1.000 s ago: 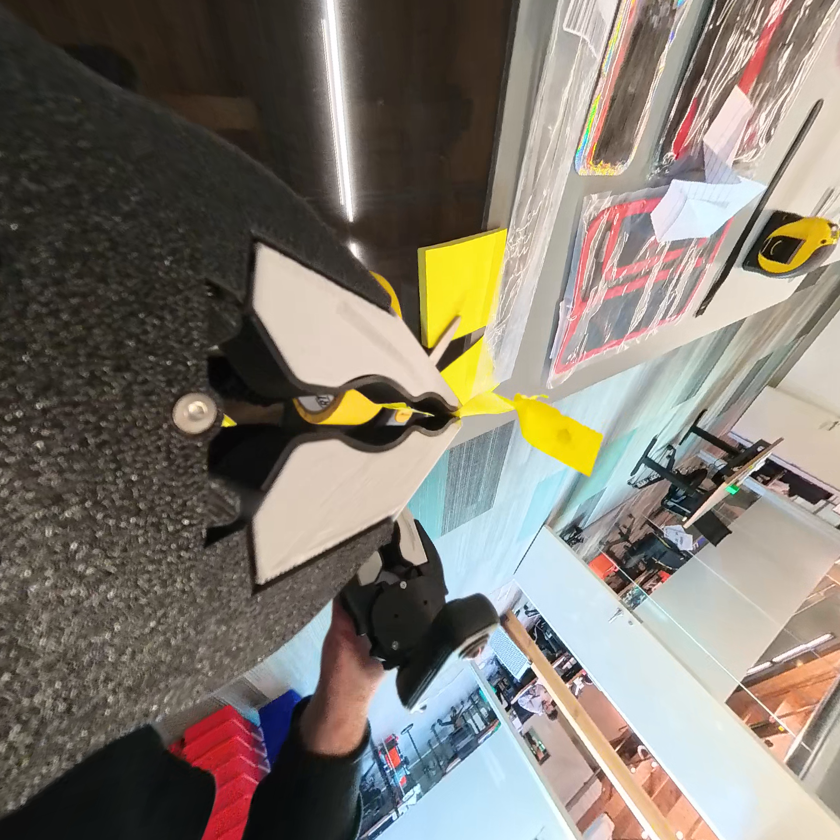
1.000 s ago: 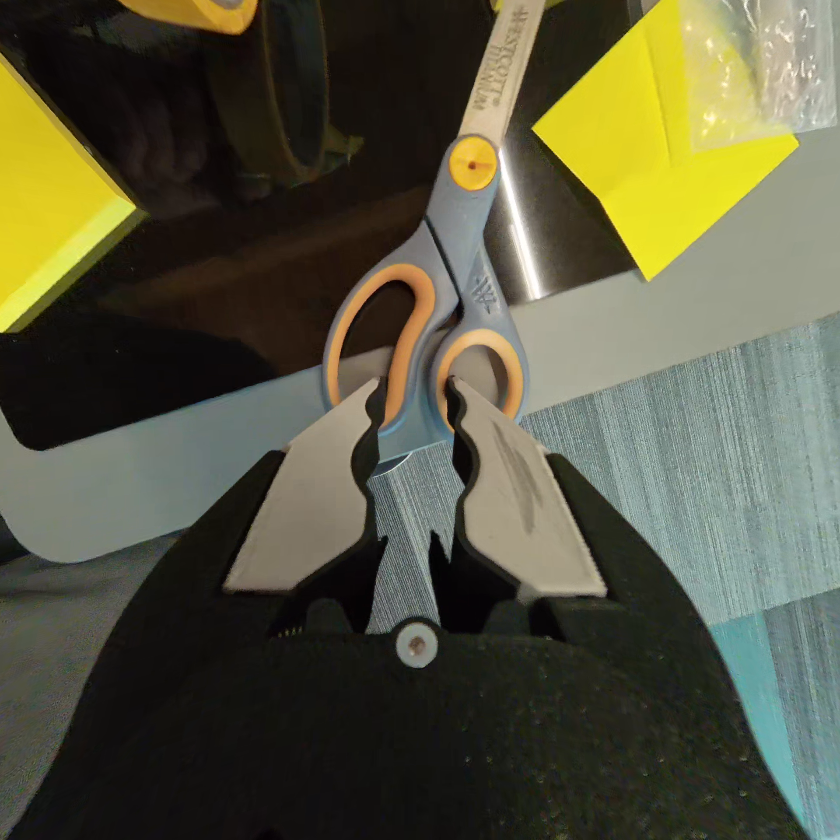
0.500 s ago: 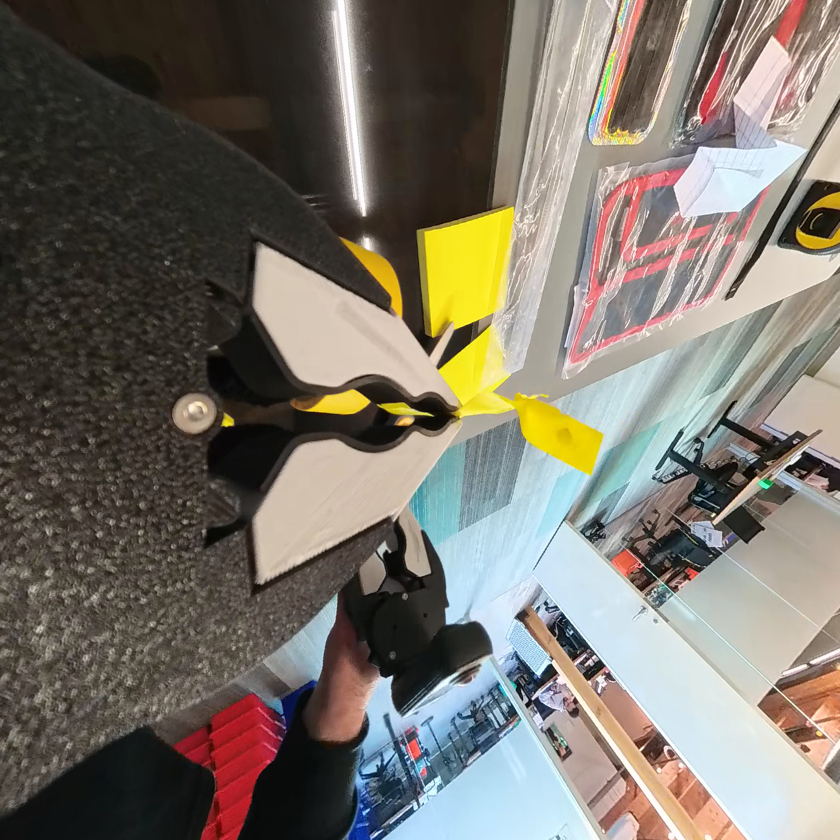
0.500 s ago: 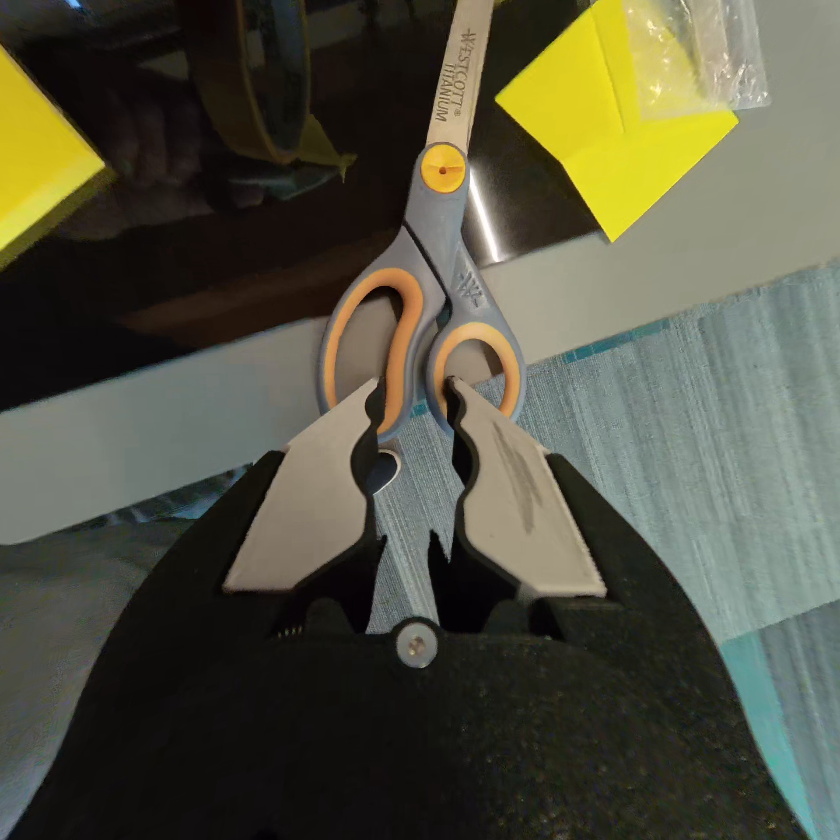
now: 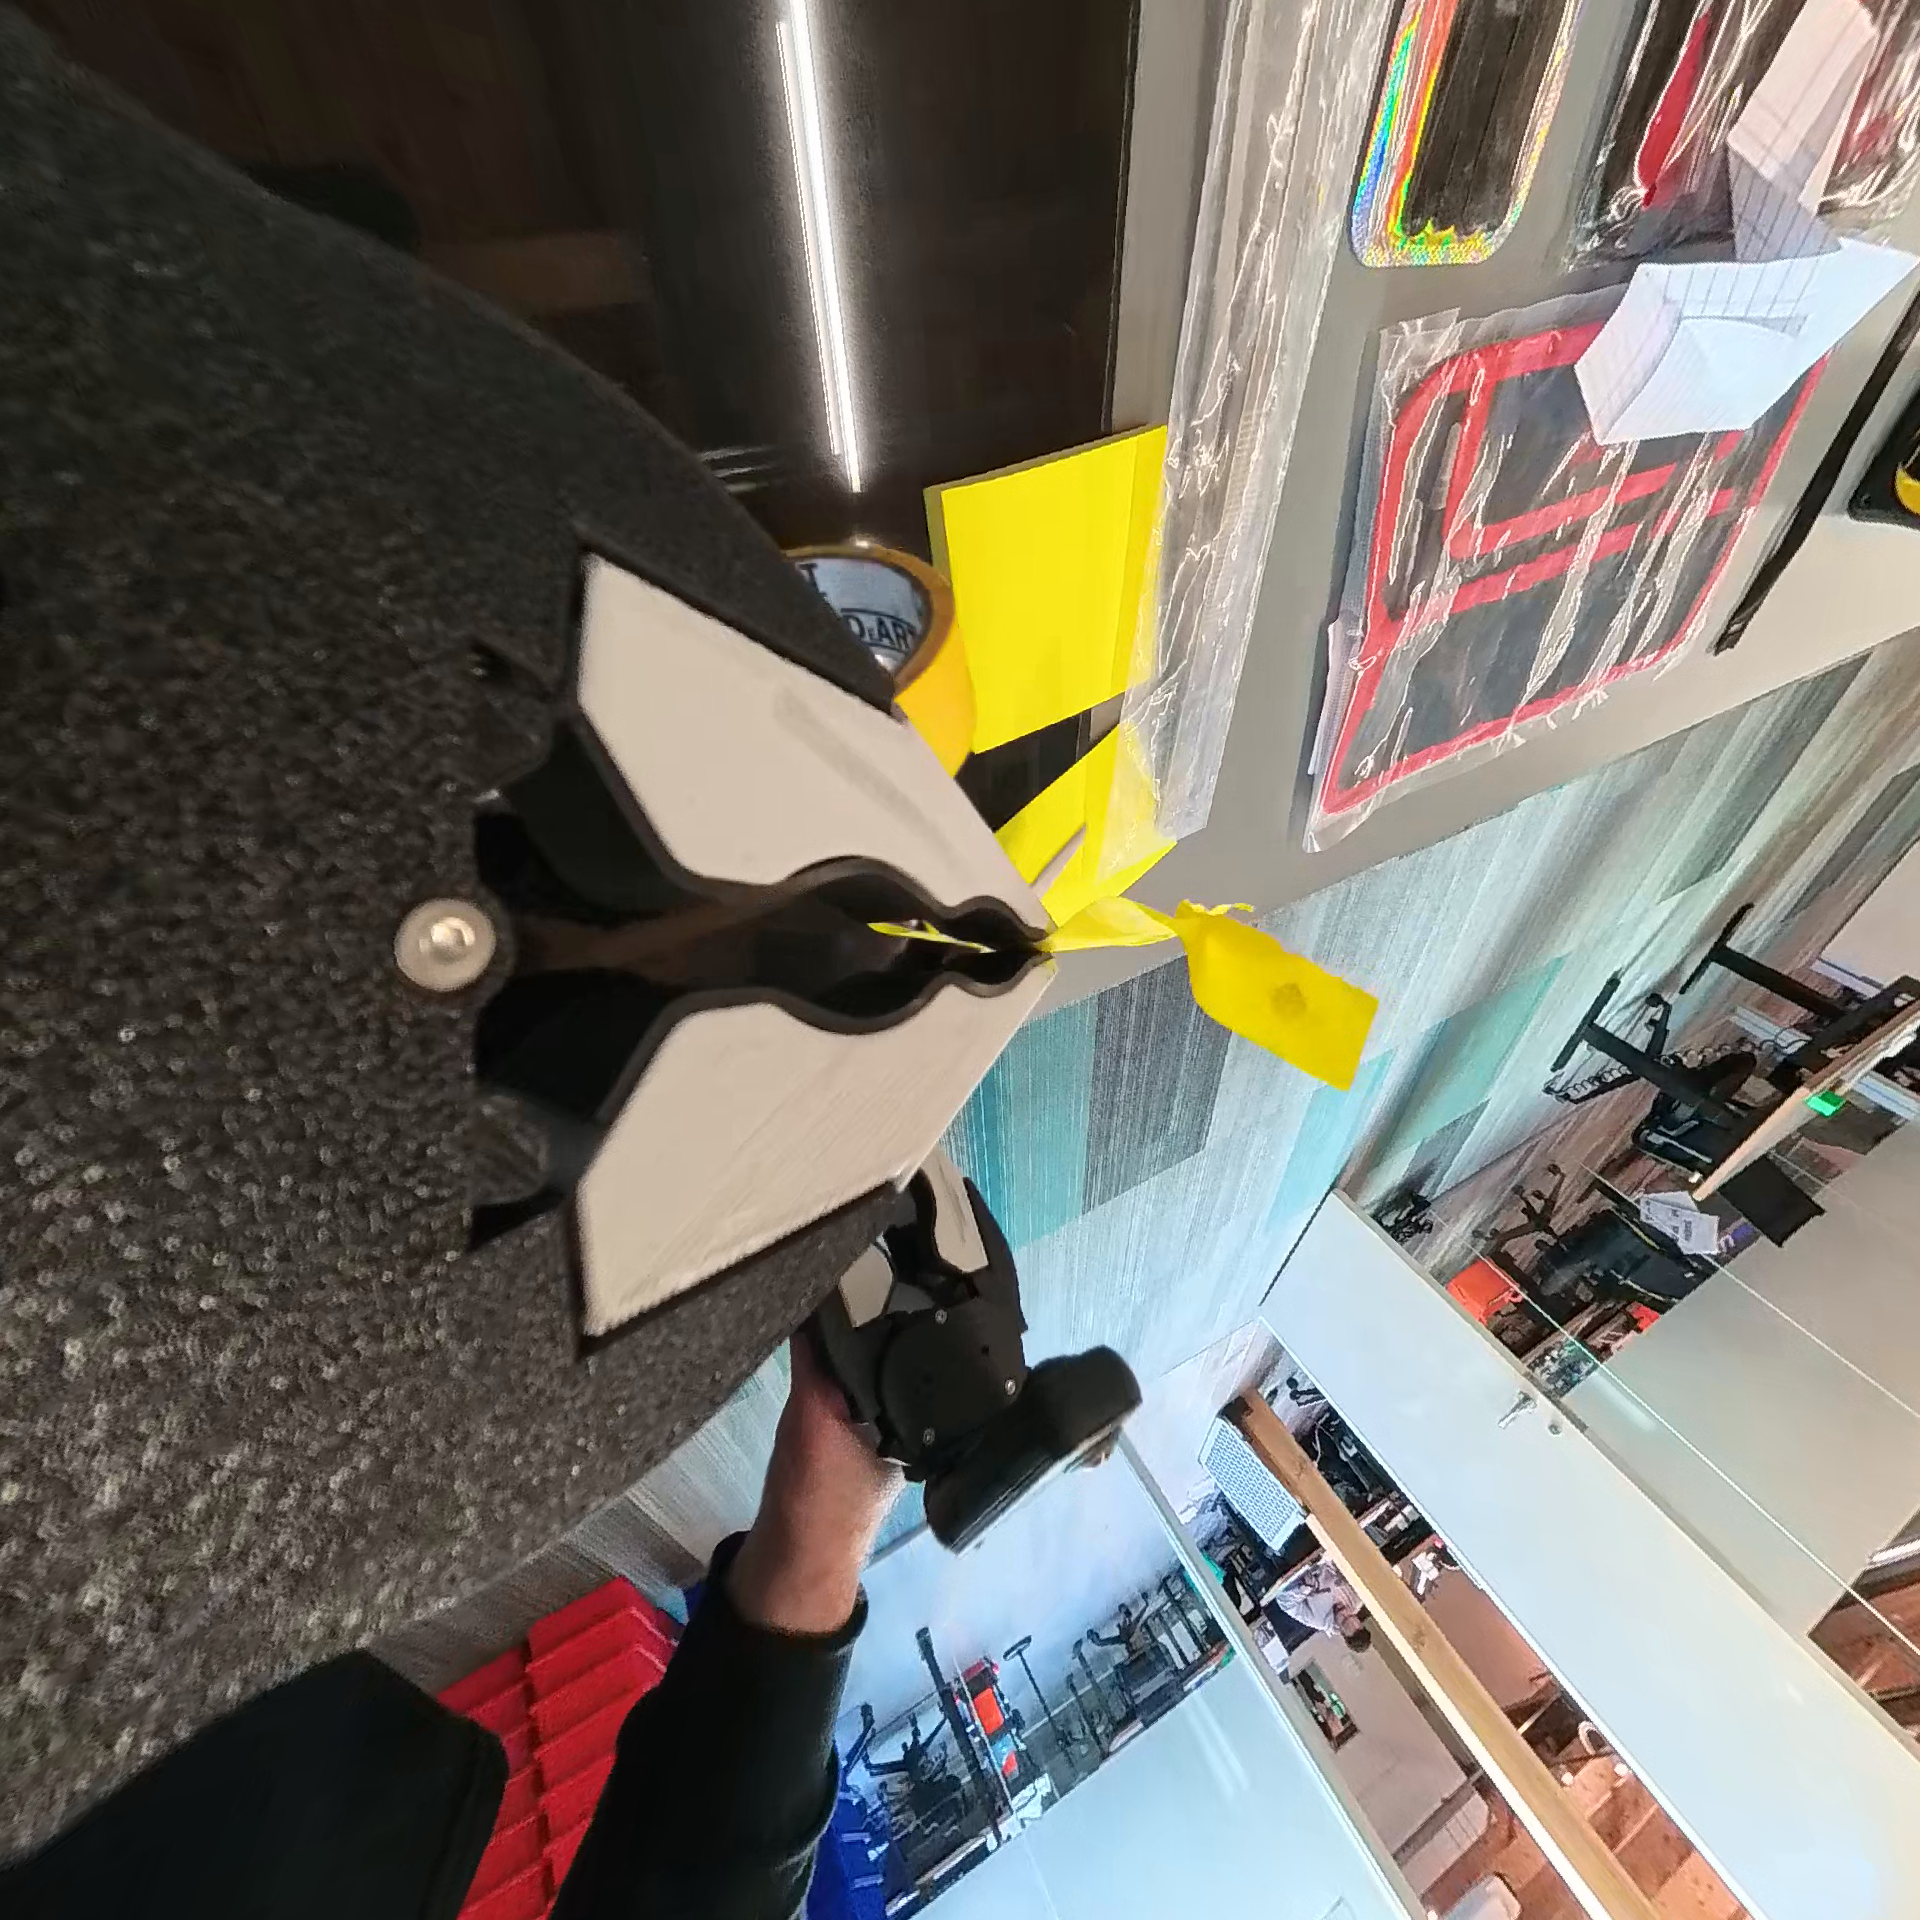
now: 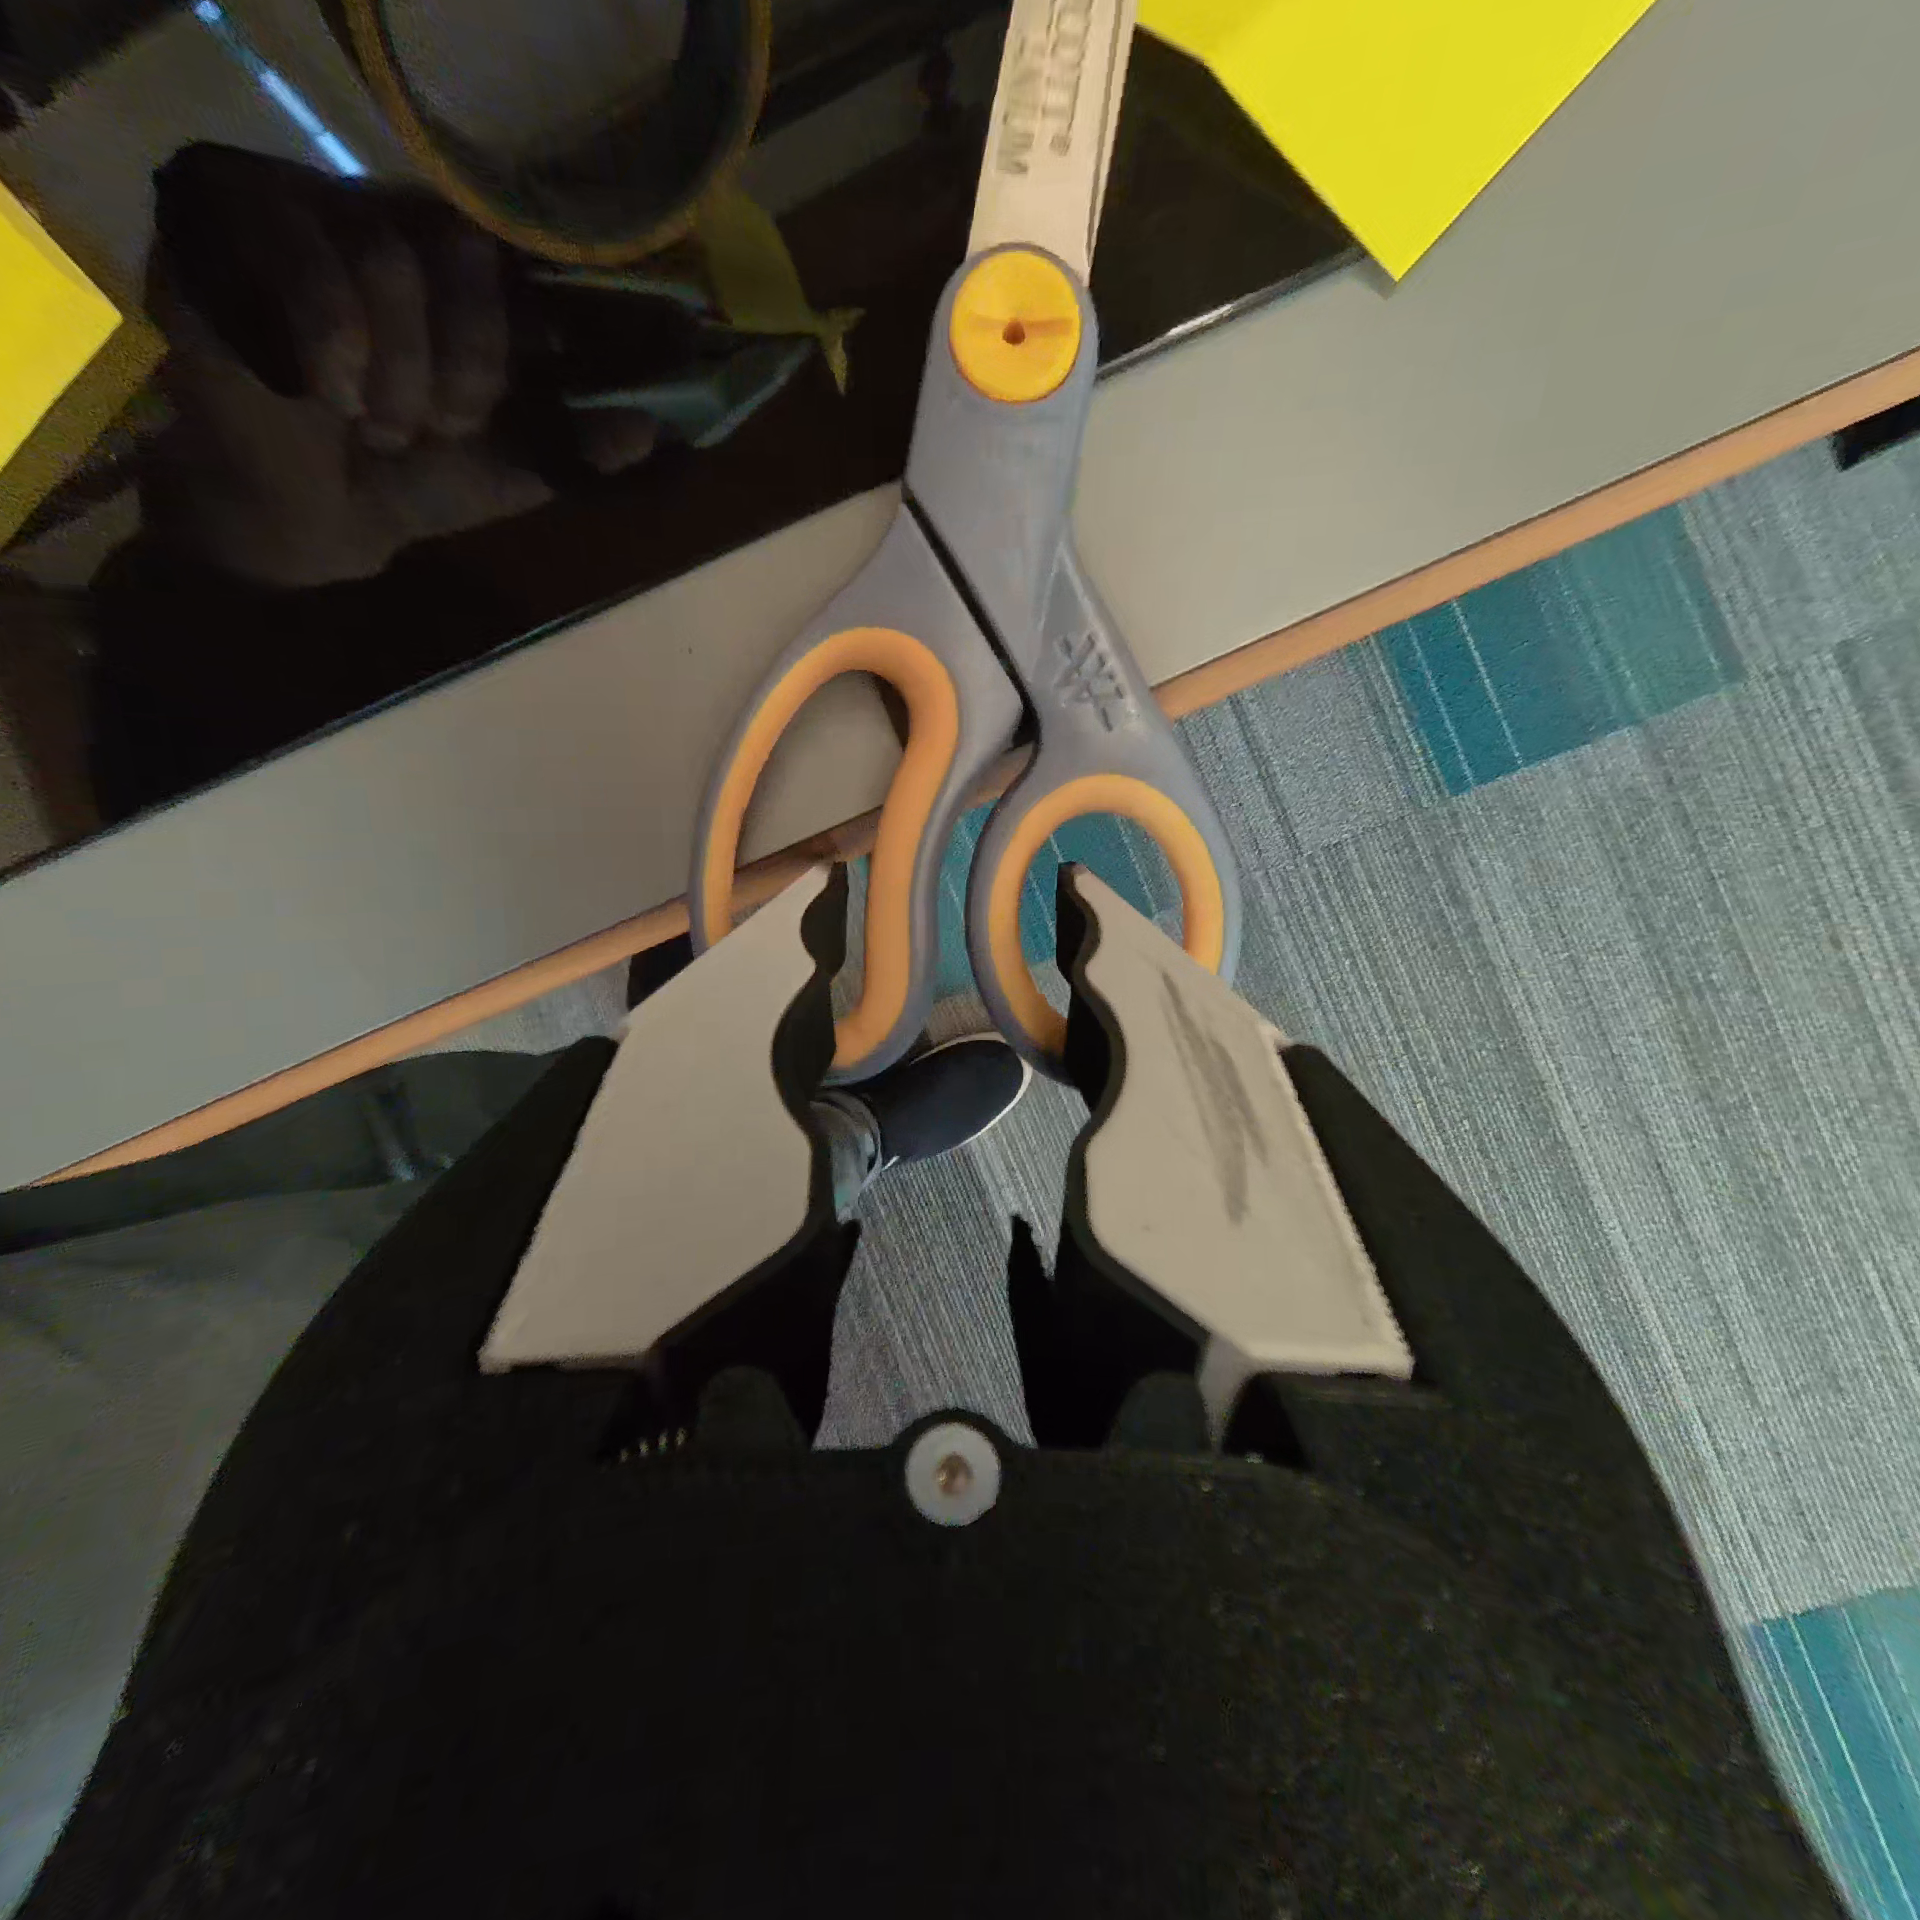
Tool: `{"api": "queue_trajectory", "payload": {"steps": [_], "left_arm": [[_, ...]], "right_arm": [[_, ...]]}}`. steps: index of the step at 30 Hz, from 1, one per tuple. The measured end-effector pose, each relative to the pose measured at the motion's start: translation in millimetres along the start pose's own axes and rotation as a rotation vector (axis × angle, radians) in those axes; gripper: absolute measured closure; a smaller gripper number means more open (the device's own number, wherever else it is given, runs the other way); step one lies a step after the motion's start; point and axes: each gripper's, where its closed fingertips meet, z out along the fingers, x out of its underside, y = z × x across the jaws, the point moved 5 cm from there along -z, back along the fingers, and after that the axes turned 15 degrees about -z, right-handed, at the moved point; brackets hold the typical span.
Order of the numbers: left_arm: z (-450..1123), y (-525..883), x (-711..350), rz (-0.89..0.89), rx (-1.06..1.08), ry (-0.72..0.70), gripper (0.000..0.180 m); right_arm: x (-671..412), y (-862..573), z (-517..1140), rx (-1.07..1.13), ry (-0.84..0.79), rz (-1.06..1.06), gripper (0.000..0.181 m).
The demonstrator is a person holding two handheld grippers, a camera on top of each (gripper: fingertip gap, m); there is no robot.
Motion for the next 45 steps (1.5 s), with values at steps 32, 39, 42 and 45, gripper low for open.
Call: {"api": "queue_trajectory", "payload": {"steps": [32, 39, 42, 45], "left_arm": [[8.0, -0.6, -11.6, 0.024, -0.011, 0.053, 0.180], [7.5, 4.6, -9.1, 0.014, -0.022, 0.038, 0.180], [5.9, 2.3, -10.0, 0.015, -0.024, 0.022, 0.180], [5.6, 4.3, -10.3, 0.019, -0.028, 0.018, 0.180]], "right_arm": [[-101.6, 3.0, -5.6, -0.114, -0.400, -0.189, 0.153], [-125.2, -21.8, 13.3, -0.055, -0.317, -0.262, 0.140], [-131.6, -20.9, 34.8, -0.130, -0.220, -0.326, 0.142], [-129.6, -16.3, 53.0, -0.129, -0.115, -0.373, 0.137]]}}
